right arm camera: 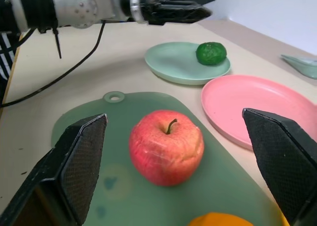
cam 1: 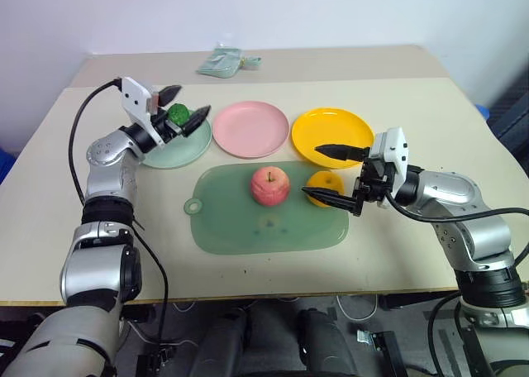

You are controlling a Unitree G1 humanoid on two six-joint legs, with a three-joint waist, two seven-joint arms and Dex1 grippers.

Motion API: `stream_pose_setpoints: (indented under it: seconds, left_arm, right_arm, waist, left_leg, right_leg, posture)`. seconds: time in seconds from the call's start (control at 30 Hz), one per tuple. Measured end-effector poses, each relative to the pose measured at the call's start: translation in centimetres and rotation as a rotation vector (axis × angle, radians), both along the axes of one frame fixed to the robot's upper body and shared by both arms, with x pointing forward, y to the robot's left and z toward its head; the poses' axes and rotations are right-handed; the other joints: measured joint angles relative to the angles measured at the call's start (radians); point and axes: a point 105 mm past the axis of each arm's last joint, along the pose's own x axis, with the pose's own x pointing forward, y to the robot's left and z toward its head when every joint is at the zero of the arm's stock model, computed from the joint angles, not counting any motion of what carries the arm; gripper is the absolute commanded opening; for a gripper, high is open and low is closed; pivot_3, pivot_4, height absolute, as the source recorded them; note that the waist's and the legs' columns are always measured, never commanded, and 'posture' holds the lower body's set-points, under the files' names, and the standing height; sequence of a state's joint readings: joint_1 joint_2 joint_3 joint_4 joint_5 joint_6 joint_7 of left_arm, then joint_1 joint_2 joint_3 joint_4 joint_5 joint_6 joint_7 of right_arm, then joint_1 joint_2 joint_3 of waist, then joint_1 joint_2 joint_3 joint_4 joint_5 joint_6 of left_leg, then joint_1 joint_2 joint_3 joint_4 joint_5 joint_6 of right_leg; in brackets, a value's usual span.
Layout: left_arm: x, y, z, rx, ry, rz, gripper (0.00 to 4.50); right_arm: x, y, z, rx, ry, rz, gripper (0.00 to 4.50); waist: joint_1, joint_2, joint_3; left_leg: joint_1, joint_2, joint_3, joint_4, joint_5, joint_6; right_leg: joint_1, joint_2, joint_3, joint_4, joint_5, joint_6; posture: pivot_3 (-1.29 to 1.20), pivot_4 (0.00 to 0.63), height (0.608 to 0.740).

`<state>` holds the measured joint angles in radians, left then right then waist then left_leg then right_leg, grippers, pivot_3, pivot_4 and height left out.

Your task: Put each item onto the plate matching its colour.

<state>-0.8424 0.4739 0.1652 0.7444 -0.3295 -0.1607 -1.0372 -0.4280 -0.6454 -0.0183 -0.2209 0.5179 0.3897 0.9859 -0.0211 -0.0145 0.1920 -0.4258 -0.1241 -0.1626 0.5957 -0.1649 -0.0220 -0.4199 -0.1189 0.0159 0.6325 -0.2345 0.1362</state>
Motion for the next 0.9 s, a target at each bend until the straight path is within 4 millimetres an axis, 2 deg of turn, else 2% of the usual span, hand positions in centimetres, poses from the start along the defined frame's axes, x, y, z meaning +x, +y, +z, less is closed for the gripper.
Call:
stream_pose_setpoints:
  seconds: [0.17, 0.3, 0.43, 0.57, 0.8, 0.9]
  left_arm:
    - [-3.8, -3.2, -3.0, 0.052, 0.123, -0.320, 4.43]
    - [-5.8, -5.5, -3.9, 0.072, 0.213, -0.505, 4.43]
    - [-5.3, -7.8, -4.2, 0.149, 0.172, -0.535, 4.43]
    - [-5.3, -9.6, -5.4, 0.234, 0.153, -0.571, 4.43]
    - [-4.4, -10.3, -7.5, 0.336, 0.143, -0.545, 4.43]
    - [-4.3, -11.0, -7.8, 0.333, 0.126, -0.541, 3.64]
  right_arm:
    - [0.1, 0.1, 0.0, 0.003, 0.016, -0.003, 4.50]
    - [0.1, 0.0, 0.0, -0.004, 0.021, 0.001, 4.50]
    - [0.1, -0.8, -0.3, -0.047, 0.021, -0.015, 4.50]
    - [0.1, -0.9, -0.4, -0.048, 0.022, -0.020, 4.50]
    - [0.1, -1.2, -0.8, -0.044, 0.034, -0.040, 4.50]
    - [0.1, -1.3, -0.6, -0.040, 0.027, -0.050, 4.50]
  waist:
    - [0.001, 0.000, 0.000]
    - [0.009, 0.000, 0.000]
    - [0.010, 0.000, 0.000]
    - [0.003, 0.000, 0.000]
    - [0.008, 0.000, 0.000]
    - [0.009, 0.000, 0.000]
  left_leg:
    - [0.000, 0.000, 0.000, 0.000, 0.000, 0.000]
    - [0.000, 0.000, 0.000, 0.001, 0.000, 0.000]
    - [0.000, 0.000, 0.000, 0.001, 0.000, 0.000]
    - [0.000, 0.001, 0.001, 0.000, 0.000, 0.000]
    - [0.000, 0.001, 0.001, 0.001, 0.000, 0.001]
    - [0.000, 0.000, 0.001, 0.001, 0.000, 0.001]
  right_leg:
    - [0.000, 0.000, 0.000, 0.000, 0.000, -0.001]
    - [0.001, 0.000, 0.000, 0.000, 0.000, 0.000]
    - [0.001, 0.000, 0.000, -0.001, 0.000, 0.000]
    - [0.000, 0.000, 0.001, -0.001, 0.000, 0.000]
    - [0.000, 0.000, 0.001, -0.001, 0.000, 0.000]
    - [0.000, 0.000, 0.001, -0.001, 0.000, 0.000]
  posture:
    - [0.00, 0.150, 0.740]
    - [0.00, 0.150, 0.740]
    - [0.00, 0.150, 0.740]
    - [0.00, 0.150, 0.740]
    - [0.00, 0.150, 0.740]
    - [0.00, 0.150, 0.740]
